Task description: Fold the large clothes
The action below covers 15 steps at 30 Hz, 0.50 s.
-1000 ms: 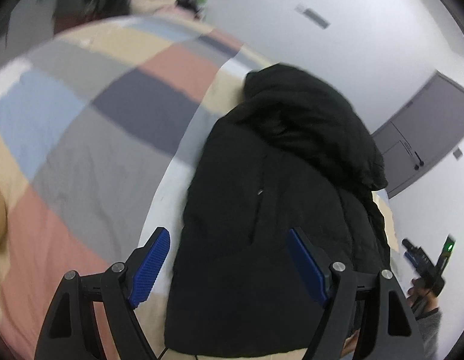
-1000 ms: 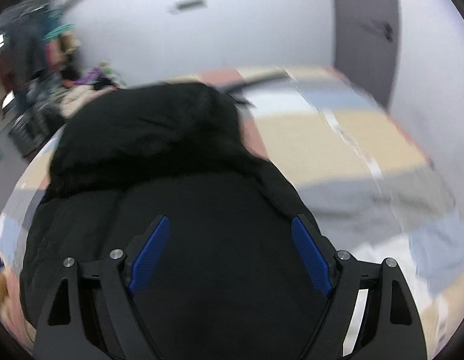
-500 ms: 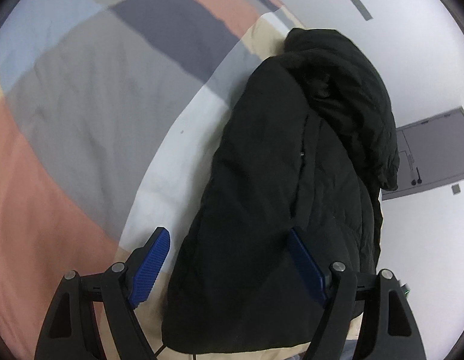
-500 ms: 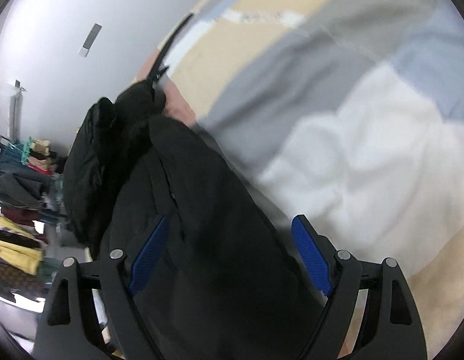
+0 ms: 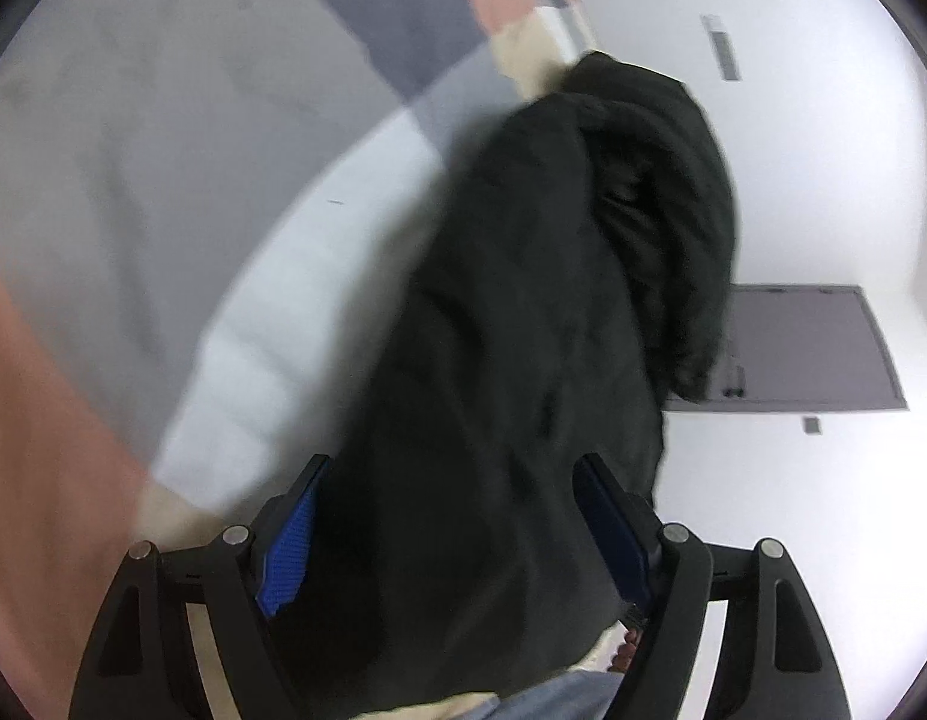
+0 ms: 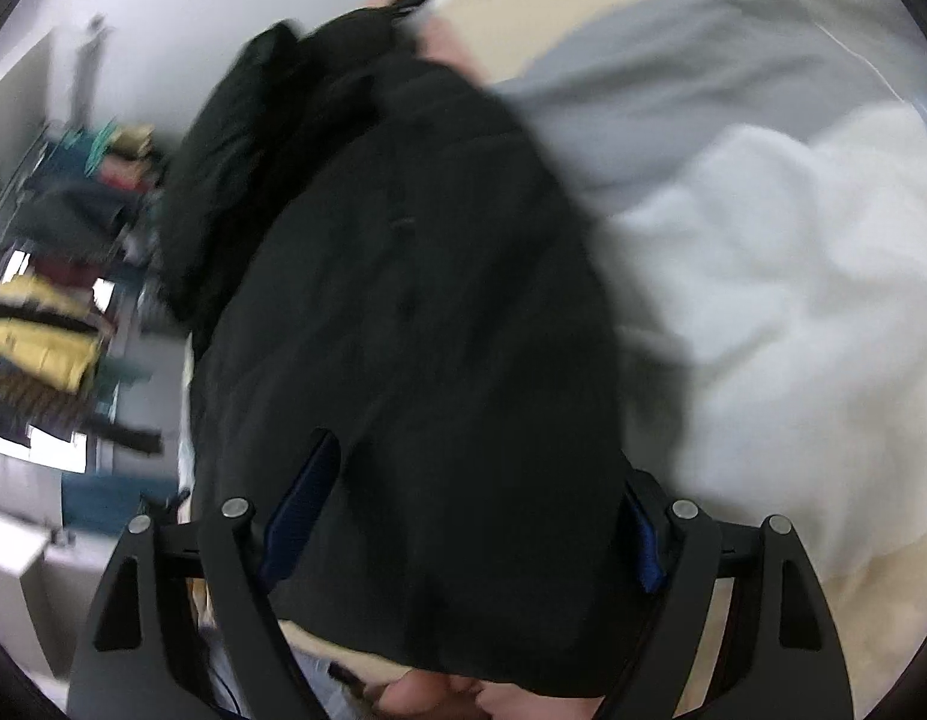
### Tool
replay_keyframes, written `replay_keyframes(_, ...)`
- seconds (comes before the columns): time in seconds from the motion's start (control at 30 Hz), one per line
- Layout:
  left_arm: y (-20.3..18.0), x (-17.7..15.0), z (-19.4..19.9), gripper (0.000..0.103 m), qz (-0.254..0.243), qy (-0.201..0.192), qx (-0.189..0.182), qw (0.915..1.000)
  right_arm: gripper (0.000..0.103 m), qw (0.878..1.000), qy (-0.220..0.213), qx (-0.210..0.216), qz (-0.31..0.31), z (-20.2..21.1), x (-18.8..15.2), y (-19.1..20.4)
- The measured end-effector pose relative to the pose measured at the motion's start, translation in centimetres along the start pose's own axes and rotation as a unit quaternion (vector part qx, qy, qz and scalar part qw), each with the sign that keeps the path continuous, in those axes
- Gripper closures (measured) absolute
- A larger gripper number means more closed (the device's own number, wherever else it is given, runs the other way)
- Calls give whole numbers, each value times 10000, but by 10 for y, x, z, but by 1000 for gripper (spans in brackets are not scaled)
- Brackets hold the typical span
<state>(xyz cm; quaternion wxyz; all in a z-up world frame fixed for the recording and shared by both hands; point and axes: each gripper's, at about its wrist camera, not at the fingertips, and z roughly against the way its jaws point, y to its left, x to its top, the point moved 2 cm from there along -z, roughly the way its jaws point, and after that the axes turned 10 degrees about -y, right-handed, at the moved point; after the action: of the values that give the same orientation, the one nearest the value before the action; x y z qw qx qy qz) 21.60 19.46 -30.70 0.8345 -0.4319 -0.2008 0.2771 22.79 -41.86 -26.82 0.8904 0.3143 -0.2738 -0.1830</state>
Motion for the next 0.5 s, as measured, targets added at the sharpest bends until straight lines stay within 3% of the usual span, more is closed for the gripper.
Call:
replay_keyframes(0.1,-15,-7,0,24,-225,32,-274,9994,21,9982,133,48,580,-3,-6,17)
replay_keyframes(0.17,-18,-11,-5,24,-427,100,-64,9990,23,9981,159,52,600,-7,-9,15)
replay_keyframes(0.23,-13,-14,-17,24,-488,244,385,9978,23,9981,316,-272,451,-17,-12,0)
replay_keyframes(0.37,-8,-12,-30,24,-355,303,489,9977,27,9986,404,-310,136,-28,-11,-9)
replay_keyframes(0.4,-10,-12,-30,24,-365,274,446,9980,41,9986,406,-254,205,-29,-11,-5)
replay_keyframes(0.43,-14,-13,-31,29,-413,267,368,9981,48,9984,368,-201,385,-28,-11,4)
replay_keyframes(0.5,-21,-17,-32,37,-354,378,-148,9985,71,9980,364,-133,508,-25,-11,17)
